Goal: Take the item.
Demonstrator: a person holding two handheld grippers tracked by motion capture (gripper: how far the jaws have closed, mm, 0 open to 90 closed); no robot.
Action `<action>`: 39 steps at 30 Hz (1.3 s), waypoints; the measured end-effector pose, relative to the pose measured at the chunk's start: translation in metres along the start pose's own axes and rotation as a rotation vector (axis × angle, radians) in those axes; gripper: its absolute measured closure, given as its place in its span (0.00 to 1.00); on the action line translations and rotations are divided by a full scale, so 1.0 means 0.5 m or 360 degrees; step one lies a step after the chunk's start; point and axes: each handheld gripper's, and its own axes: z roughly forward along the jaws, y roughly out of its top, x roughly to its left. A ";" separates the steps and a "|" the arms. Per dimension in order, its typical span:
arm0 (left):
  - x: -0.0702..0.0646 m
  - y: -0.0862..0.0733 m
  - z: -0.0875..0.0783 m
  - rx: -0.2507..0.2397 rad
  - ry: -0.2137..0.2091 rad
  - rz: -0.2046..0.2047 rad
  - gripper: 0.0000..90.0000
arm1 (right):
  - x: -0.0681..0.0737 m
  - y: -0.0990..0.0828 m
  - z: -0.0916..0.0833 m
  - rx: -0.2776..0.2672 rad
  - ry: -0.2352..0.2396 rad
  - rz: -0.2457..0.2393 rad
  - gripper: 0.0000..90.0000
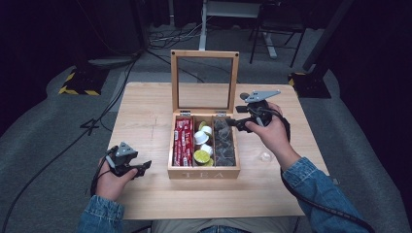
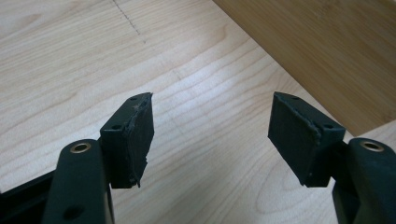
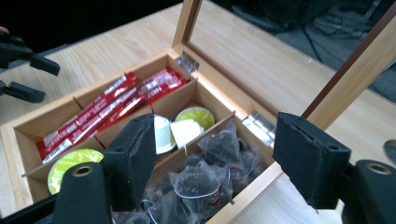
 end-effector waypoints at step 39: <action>-0.003 -0.028 0.028 0.0104 0.0005 0.0085 0.33 | 0.013 -0.085 0.147 0.0383 -0.0016 -0.0024 0.56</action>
